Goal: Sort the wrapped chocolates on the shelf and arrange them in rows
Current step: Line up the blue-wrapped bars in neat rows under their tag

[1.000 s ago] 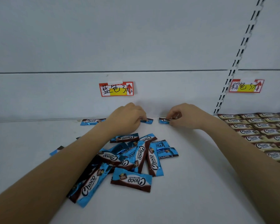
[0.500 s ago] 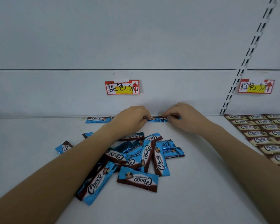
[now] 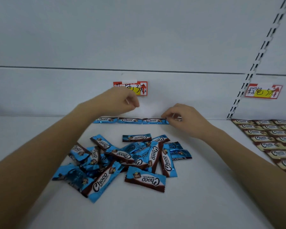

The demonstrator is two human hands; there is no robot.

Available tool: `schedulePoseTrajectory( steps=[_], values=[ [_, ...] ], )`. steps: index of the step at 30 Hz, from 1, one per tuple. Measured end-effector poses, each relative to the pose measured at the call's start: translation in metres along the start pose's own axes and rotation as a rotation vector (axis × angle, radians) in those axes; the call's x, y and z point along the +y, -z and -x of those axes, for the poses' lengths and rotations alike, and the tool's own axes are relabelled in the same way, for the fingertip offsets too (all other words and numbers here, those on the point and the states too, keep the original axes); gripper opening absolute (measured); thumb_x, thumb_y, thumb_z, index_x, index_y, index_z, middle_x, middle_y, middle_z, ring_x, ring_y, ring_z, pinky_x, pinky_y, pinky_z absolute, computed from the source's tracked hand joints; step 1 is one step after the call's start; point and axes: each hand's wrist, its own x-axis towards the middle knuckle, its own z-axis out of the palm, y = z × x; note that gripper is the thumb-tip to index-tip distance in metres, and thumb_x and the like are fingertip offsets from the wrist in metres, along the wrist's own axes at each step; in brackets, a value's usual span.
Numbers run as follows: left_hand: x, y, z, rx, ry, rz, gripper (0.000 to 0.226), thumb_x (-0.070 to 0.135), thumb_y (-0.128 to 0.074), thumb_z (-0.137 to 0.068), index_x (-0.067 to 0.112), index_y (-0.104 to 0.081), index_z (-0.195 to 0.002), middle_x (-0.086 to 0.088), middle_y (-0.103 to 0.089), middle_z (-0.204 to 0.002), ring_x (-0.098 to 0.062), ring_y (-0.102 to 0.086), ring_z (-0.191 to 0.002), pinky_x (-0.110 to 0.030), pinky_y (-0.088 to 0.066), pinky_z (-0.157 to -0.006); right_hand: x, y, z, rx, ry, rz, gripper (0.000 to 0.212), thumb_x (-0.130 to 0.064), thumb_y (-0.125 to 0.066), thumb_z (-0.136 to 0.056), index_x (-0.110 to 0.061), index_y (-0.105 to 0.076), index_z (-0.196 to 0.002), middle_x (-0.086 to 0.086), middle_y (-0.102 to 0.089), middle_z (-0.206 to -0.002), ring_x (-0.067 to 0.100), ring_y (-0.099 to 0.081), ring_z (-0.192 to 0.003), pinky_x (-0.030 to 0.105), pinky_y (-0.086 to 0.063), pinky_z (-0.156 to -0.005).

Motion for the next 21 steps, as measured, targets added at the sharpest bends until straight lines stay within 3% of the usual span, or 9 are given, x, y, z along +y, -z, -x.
schedulePoseTrajectory(
  steps=[3, 8, 11, 15, 19, 21],
  values=[
    [-0.018, 0.013, 0.024, -0.174, 0.037, -0.083, 0.007, 0.021, -0.057, -0.088, 0.026, -0.061, -0.091, 0.014, -0.059, -0.088, 0.002, -0.054, -0.08, -0.016, -0.043, -0.076, -0.013, -0.006, -0.002, -0.056, 0.051, 0.054, 0.024, -0.016, -0.052, -0.091, -0.018, -0.066, -0.111, 0.001, -0.061, -0.103, 0.006, -0.046, -0.088, 0.007, -0.031, -0.068],
    [-0.039, 0.013, 0.058, -0.377, 0.111, -0.047, 0.003, 0.031, -0.061, -0.086, 0.032, -0.059, -0.089, 0.016, -0.06, -0.093, -0.003, -0.058, -0.085, -0.017, -0.045, -0.077, -0.038, -0.01, 0.003, -0.17, 0.071, -0.051, 0.023, -0.026, -0.054, -0.091, -0.028, -0.064, -0.11, -0.011, -0.057, -0.101, 0.003, -0.05, -0.09, 0.016, -0.036, -0.077],
    [-0.045, 0.008, 0.066, -0.435, 0.125, 0.037, 0.005, 0.032, -0.063, -0.084, 0.03, -0.061, -0.087, 0.013, -0.062, -0.091, -0.006, -0.06, -0.077, -0.017, -0.047, -0.071, -0.059, -0.012, 0.004, -0.294, 0.028, -0.094, 0.026, -0.037, -0.056, -0.088, -0.033, -0.061, -0.113, -0.018, -0.053, -0.096, 0.001, -0.052, -0.091, 0.015, -0.041, -0.078],
    [-0.043, 0.01, 0.07, -0.529, 0.113, 0.086, 0.008, 0.033, -0.063, -0.084, 0.031, -0.058, -0.09, 0.01, -0.063, -0.09, -0.01, -0.064, -0.077, -0.015, -0.048, -0.064, -0.075, -0.013, -0.005, -0.459, -0.02, 0.016, 0.028, -0.037, -0.059, -0.086, -0.031, -0.06, -0.113, -0.013, -0.052, -0.1, 0.002, -0.051, -0.089, 0.021, -0.043, -0.083],
    [-0.042, 0.015, 0.07, -0.526, 0.038, 0.007, 0.016, 0.036, -0.061, -0.085, 0.034, -0.056, -0.1, 0.015, -0.055, -0.089, -0.002, -0.055, -0.084, -0.015, -0.042, -0.07, -0.09, -0.005, -0.021, -0.604, -0.109, 0.054, 0.021, -0.028, -0.066, -0.082, -0.026, -0.056, -0.101, -0.011, -0.055, -0.096, -0.002, -0.049, -0.077, 0.015, -0.037, -0.066],
    [-0.045, 0.013, 0.07, -0.496, -0.001, -0.013, 0.015, 0.037, -0.061, -0.084, 0.033, -0.058, -0.098, 0.016, -0.051, -0.094, 0.0, -0.049, -0.085, -0.013, -0.039, -0.072, -0.1, -0.003, -0.029, -0.639, -0.159, 0.033, 0.017, -0.024, -0.067, -0.081, -0.024, -0.054, -0.092, -0.01, -0.055, -0.09, 0.003, -0.049, -0.075, 0.018, -0.039, -0.066]
  ],
)
